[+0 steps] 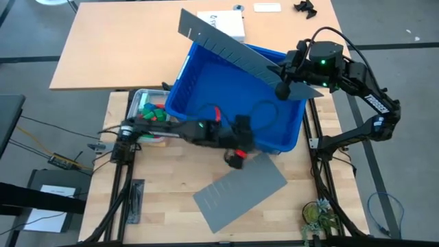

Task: Sort blocks
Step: Assemble the blue bin using bin divider

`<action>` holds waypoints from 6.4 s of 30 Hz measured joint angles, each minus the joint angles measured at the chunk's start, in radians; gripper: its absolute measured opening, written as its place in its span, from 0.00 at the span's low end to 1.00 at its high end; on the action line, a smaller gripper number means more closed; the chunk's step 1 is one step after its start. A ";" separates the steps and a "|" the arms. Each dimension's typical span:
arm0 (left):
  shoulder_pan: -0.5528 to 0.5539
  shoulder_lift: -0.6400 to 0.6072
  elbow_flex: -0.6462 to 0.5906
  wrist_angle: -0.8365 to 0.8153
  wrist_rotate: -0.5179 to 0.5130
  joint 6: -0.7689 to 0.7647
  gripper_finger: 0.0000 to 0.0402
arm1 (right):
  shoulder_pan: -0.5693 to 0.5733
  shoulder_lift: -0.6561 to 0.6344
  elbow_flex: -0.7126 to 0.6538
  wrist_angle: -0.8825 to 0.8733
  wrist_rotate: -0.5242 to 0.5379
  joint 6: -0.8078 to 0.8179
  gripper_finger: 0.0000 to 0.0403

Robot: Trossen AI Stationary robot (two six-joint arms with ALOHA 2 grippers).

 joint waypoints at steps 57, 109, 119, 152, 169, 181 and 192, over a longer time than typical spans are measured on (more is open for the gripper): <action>0.050 -0.017 -0.140 -0.091 -0.008 -0.303 0.27 | 0.000 -0.001 0.000 -0.014 -0.008 -0.018 0.00; 0.150 -0.851 -0.404 0.105 -0.241 -0.167 0.58 | -0.119 0.045 -0.163 0.559 -0.380 0.011 0.00; 0.150 -1.014 -0.872 0.615 -0.217 -0.308 0.58 | -0.130 0.047 -0.367 1.235 -0.509 0.219 0.00; 0.261 -0.738 -1.143 1.679 0.063 -0.338 0.54 | -0.024 0.229 -0.457 2.101 -0.500 0.571 0.00; 0.274 -0.711 -1.140 1.702 0.074 -0.333 0.53 | -0.021 0.228 -0.430 2.056 -0.529 0.533 0.00; 0.275 -0.700 -1.140 1.789 0.182 -0.332 0.52 | -0.014 0.229 -0.431 2.003 -0.549 0.520 0.00; 0.285 -0.700 -1.140 1.790 0.175 -0.317 0.20 | -0.014 0.229 -0.431 1.998 -0.545 0.520 0.00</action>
